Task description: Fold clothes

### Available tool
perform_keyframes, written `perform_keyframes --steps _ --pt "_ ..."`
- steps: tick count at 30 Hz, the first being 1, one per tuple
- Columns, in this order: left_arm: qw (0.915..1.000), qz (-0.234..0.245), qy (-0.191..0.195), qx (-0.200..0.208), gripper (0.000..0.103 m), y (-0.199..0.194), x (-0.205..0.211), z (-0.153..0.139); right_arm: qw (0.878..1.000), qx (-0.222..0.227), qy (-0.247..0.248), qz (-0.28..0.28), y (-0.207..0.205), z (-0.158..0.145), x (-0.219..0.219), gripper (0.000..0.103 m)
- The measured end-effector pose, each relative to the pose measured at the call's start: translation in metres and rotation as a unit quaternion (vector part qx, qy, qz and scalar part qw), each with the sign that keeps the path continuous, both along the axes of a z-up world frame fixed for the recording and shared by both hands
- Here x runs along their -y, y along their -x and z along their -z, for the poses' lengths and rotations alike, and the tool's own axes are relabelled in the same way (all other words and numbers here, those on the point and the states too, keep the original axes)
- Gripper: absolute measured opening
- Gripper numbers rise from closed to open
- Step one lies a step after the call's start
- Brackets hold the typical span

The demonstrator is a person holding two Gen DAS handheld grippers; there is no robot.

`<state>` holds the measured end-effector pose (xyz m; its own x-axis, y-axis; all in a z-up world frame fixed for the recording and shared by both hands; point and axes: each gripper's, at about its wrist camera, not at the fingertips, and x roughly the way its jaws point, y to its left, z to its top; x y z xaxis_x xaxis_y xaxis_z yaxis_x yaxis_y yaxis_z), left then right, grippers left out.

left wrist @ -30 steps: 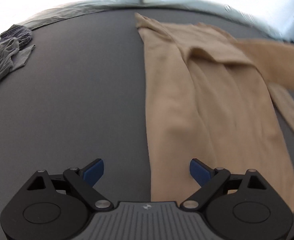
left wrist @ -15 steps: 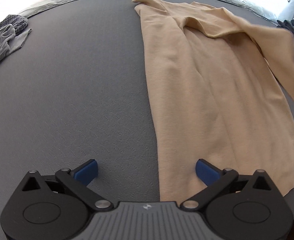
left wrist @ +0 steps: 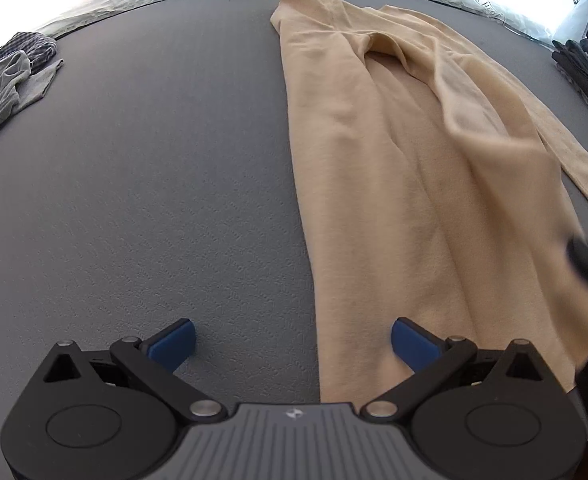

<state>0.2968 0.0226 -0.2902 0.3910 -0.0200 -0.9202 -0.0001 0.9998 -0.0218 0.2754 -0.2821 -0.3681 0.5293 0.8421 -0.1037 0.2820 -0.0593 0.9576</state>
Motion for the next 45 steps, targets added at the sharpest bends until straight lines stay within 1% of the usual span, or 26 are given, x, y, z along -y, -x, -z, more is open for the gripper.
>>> perform_keyframes --steps 6,11,12,16,19,20,25,30,31,32,34,36,37,39,41,43,44,45 --pt "1.0000 0.000 0.000 0.003 0.103 0.002 0.000 -0.001 1.000 -0.003 0.007 -0.015 0.017 0.003 -0.002 0.003" --pt "0.9999 0.007 0.013 -0.004 0.103 0.001 -0.005 -0.003 1.000 -0.016 0.014 -0.006 0.024 0.011 0.003 0.003" --pt "0.9997 0.003 0.022 -0.008 0.103 0.002 -0.009 -0.004 1.000 -0.019 0.016 -0.005 0.024 0.012 0.004 0.003" --pt "0.9965 -0.044 0.068 -0.017 0.103 0.009 -0.030 -0.008 1.000 -0.016 0.023 -0.015 0.027 0.014 0.004 0.003" --pt "0.9928 -0.076 0.090 -0.020 0.103 0.014 -0.041 -0.009 0.998 -0.016 0.044 -0.033 0.028 0.015 0.000 0.003" --pt "0.9924 -0.080 0.091 -0.019 0.103 0.015 -0.043 -0.010 0.998 -0.020 0.054 -0.041 0.029 0.017 -0.002 0.003" --pt "0.9954 -0.074 0.060 -0.010 0.103 0.017 -0.042 -0.017 0.996 -0.043 0.060 -0.048 0.033 0.030 -0.005 0.003" --pt "0.9966 -0.056 0.061 -0.006 0.103 0.021 -0.040 -0.025 0.992 -0.058 0.089 -0.064 0.029 0.032 -0.007 0.004" --pt "0.9968 -0.053 0.059 -0.006 0.103 0.020 -0.040 -0.024 0.991 -0.059 0.097 -0.068 0.028 0.030 -0.007 0.006" --pt "0.9971 -0.051 0.056 -0.006 0.103 0.021 -0.039 -0.024 0.990 -0.055 0.106 -0.072 0.027 0.027 -0.008 0.008" --pt "0.9973 -0.052 0.051 -0.007 0.103 0.021 -0.037 -0.023 0.989 -0.044 0.117 -0.078 0.024 0.020 -0.010 0.021" --pt "0.9968 -0.056 0.056 -0.010 0.103 0.021 -0.038 -0.021 0.987 -0.026 0.135 -0.080 0.021 0.010 -0.013 0.030" --pt "0.9966 -0.057 0.059 -0.012 0.103 0.021 -0.038 -0.020 0.986 -0.012 0.145 -0.081 0.020 0.004 -0.014 0.033" --pt "0.9965 -0.059 0.057 -0.013 0.103 0.020 -0.038 -0.018 0.985 0.009 0.156 -0.075 0.020 -0.005 -0.012 0.033" --pt "0.9970 -0.057 0.050 -0.013 0.103 0.021 -0.039 -0.019 0.988 0.028 0.142 -0.060 0.019 -0.011 -0.009 0.030" --pt "0.9974 -0.056 0.045 -0.011 0.103 0.020 -0.039 -0.019 0.989 0.048 0.135 -0.047 0.018 -0.016 -0.007 0.022" --pt "0.9974 -0.055 0.044 -0.010 0.103 0.020 -0.040 -0.020 0.988 0.059 0.136 -0.044 0.016 -0.020 -0.008 0.020" --pt "0.9975 -0.056 0.043 -0.010 0.103 0.019 -0.041 -0.020 0.986 0.063 0.146 -0.045 0.014 -0.022 -0.008 0.018"
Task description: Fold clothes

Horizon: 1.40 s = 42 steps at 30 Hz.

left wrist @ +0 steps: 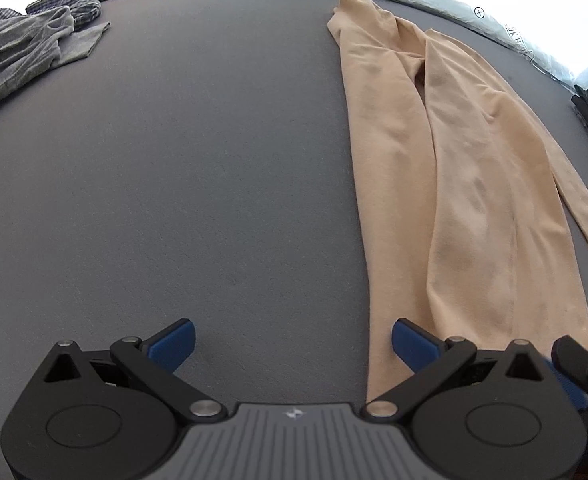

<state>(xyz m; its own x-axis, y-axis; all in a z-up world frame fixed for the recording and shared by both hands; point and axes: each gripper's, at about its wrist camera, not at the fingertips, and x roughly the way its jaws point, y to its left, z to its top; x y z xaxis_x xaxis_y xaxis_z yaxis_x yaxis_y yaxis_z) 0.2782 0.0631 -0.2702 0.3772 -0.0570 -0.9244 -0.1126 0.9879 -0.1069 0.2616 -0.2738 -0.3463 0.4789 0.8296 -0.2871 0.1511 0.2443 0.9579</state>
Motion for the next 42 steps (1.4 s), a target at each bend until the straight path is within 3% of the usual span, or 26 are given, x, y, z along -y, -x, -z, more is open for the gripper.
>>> perform_keyframes --steps 9,15,30,37,42 --pt "1.0000 0.006 -0.008 -0.001 0.103 -0.007 0.005 -0.001 0.993 -0.027 0.104 -0.055 -0.006 0.012 -0.019 0.013" --pt "0.9998 0.014 -0.016 -0.002 0.103 -0.011 0.013 0.001 0.991 -0.064 0.097 -0.059 -0.011 0.023 -0.026 0.009" --pt "0.9985 0.034 -0.042 0.005 0.103 -0.028 0.047 -0.006 0.989 -0.087 0.085 -0.079 -0.019 0.022 -0.017 0.010" --pt "0.9959 0.029 -0.080 0.028 0.103 -0.044 0.062 -0.017 0.993 -0.075 0.070 -0.067 -0.025 0.014 0.008 0.010" --pt "0.9949 0.016 -0.087 0.049 0.103 -0.060 0.073 -0.028 0.994 -0.072 0.074 -0.043 -0.034 0.011 0.037 0.010"
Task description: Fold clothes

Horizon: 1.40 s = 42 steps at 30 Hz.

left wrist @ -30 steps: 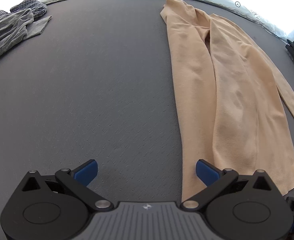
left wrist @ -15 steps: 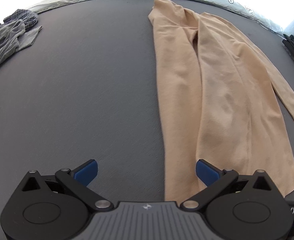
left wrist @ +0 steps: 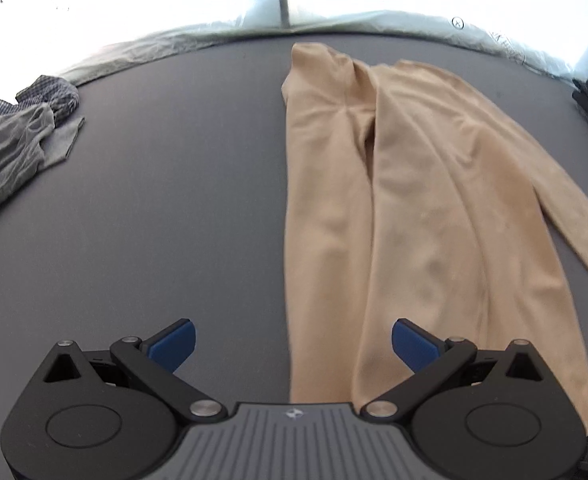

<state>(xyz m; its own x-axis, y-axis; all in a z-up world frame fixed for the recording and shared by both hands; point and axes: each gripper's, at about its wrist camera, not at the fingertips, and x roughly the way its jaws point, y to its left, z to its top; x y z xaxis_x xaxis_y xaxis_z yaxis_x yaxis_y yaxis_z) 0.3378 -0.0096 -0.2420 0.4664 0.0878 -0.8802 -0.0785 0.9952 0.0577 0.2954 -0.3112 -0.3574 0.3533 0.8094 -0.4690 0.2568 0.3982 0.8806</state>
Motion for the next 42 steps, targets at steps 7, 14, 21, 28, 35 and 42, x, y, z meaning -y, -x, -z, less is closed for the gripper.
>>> perform_keyframes --steps 7,14,21,28,35,42 --pt "0.9997 0.011 -0.023 0.002 0.103 -0.020 0.029 0.003 0.999 0.018 0.026 0.034 -0.022 -0.009 0.050 0.010" --pt "0.9960 0.029 -0.074 -0.041 0.103 -0.028 0.057 0.033 0.974 0.106 0.197 0.024 -0.054 -0.049 0.095 0.017" --pt "0.9967 0.024 -0.067 -0.037 0.103 -0.028 0.056 0.038 0.889 0.158 0.429 0.035 -0.073 -0.074 0.131 0.029" --pt "0.9952 -0.044 0.038 -0.079 0.103 -0.035 0.030 0.044 0.816 0.155 0.556 0.024 -0.079 -0.067 0.155 0.045" --pt "0.9973 -0.030 0.040 -0.055 0.103 -0.026 0.033 0.046 0.815 0.171 0.554 -0.017 -0.080 -0.066 0.158 0.016" --pt "0.9973 -0.026 0.045 -0.052 0.103 -0.022 0.031 0.044 0.839 0.161 0.519 0.011 -0.074 -0.075 0.151 0.004"
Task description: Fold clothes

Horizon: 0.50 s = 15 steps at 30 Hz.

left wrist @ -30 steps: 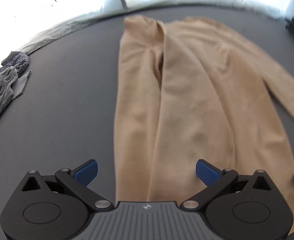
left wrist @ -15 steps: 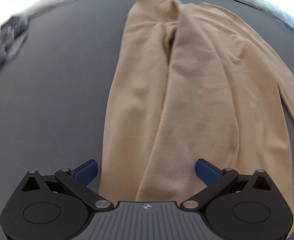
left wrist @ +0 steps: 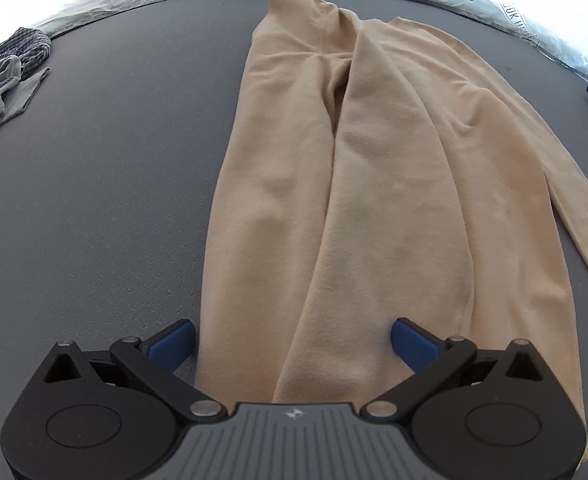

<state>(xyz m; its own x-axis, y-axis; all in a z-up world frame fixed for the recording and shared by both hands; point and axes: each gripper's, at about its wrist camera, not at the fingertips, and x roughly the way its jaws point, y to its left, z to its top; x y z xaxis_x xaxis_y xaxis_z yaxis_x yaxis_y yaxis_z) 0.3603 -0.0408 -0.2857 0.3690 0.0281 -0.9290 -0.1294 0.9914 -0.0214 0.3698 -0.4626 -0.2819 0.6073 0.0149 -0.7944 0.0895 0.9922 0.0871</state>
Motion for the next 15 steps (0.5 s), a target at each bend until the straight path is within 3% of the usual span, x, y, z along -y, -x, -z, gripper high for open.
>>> perform_keyframes --steps 3,6,7,10,12,13,15 --pt "0.9996 0.017 0.022 -0.003 0.103 -0.010 -0.011 -0.001 0.996 0.021 -0.091 0.014 0.008 -0.011 0.003 0.004" --pt "0.9947 0.027 0.096 0.023 0.103 -0.020 -0.027 -0.009 0.979 0.032 -0.191 0.056 0.014 -0.016 0.006 0.004" --pt "0.9919 0.023 0.121 0.033 0.102 -0.023 -0.034 -0.013 0.985 0.017 -0.158 0.071 0.011 -0.014 -0.002 0.005" --pt "0.9812 0.015 0.182 0.062 0.099 -0.042 -0.052 -0.021 0.996 -0.018 0.006 0.092 0.005 -0.006 -0.039 0.008" --pt "0.9752 0.029 0.203 0.084 0.094 -0.061 -0.058 -0.029 0.996 0.002 0.013 0.093 0.006 -0.010 -0.057 0.013" --pt "0.9723 0.039 0.210 0.093 0.093 -0.072 -0.058 -0.033 0.995 0.015 -0.001 0.095 0.007 -0.015 -0.066 0.021" --pt "0.9651 0.060 0.226 0.117 0.093 -0.096 -0.059 -0.040 0.995 0.039 -0.025 0.087 0.006 -0.024 -0.088 0.021"
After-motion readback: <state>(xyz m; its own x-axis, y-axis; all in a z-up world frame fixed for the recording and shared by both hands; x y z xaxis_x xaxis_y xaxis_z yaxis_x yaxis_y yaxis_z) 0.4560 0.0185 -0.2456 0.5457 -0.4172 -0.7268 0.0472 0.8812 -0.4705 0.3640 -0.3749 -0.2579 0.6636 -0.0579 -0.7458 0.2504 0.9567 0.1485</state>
